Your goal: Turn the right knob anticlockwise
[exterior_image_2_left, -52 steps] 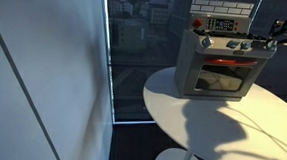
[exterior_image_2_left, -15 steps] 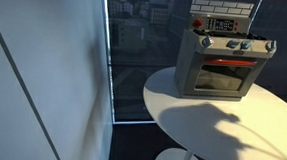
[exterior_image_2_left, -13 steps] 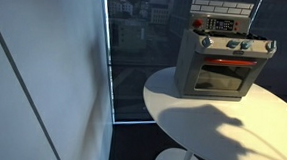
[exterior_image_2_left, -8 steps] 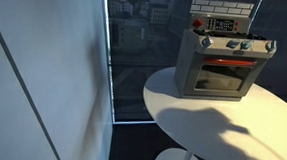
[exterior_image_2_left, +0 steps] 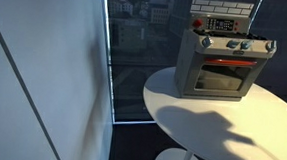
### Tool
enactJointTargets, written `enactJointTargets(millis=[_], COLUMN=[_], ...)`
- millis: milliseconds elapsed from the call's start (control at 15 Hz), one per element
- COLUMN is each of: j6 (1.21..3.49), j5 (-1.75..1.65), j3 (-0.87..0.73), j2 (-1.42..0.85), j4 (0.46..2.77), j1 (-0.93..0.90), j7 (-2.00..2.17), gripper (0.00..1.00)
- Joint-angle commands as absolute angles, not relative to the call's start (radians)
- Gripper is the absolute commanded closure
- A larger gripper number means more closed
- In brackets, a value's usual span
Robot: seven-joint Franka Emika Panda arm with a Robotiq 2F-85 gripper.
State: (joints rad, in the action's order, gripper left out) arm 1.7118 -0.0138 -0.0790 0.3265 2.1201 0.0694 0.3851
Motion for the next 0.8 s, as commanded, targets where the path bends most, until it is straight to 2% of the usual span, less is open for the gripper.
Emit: enactJointTargets(millis=[0,733], j6=[1.634,1.641], j5=[0.015,0.002], j3=[-0.073,-0.059], j2=[0.325,0.320], j4=[2.076,2.095], j1=[0.090,0.093], j7=[0.358,0.380], gripper=[0.00,0.00])
